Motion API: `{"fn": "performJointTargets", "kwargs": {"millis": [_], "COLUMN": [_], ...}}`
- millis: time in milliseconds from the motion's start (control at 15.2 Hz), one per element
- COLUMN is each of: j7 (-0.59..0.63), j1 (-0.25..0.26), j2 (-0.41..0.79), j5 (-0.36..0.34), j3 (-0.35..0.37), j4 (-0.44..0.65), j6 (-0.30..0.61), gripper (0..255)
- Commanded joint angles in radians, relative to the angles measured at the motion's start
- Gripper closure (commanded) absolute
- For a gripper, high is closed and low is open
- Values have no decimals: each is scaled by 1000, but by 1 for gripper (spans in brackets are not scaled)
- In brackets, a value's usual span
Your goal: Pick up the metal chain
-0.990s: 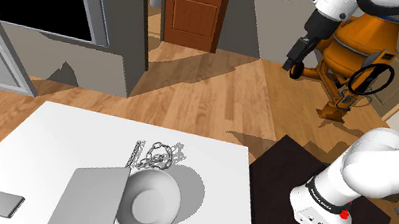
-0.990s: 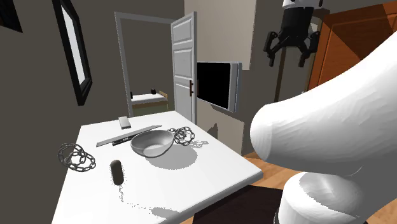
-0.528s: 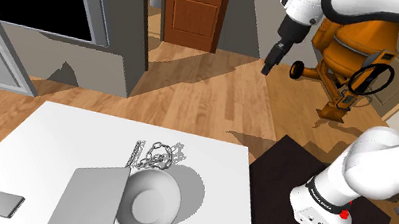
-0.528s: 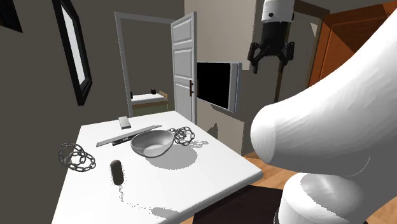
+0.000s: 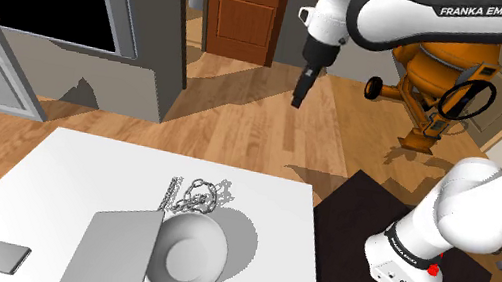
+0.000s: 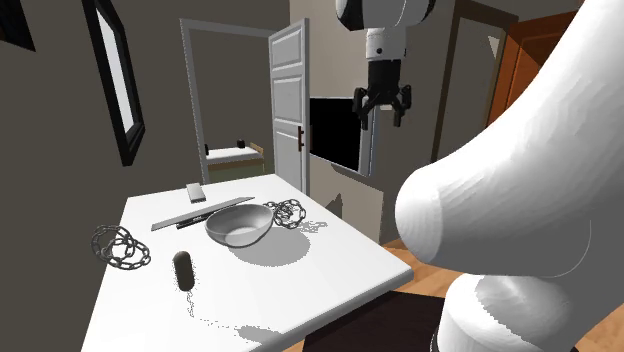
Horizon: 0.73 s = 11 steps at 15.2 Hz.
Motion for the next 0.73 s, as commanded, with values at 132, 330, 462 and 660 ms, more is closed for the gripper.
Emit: {"fn": "performJointTargets", "kwargs": {"millis": [132,330,462,660], "j7": [-18,-23,-25,-25], "j1": [35,60,77,104], "j2": [121,209,268,356], "j5": [-22,-47,-67,-103], "j3": [50,89,115,151], "j4": [49,92,123,171], "j6": [53,81,97,117], "gripper": [0,0,0,0]}}
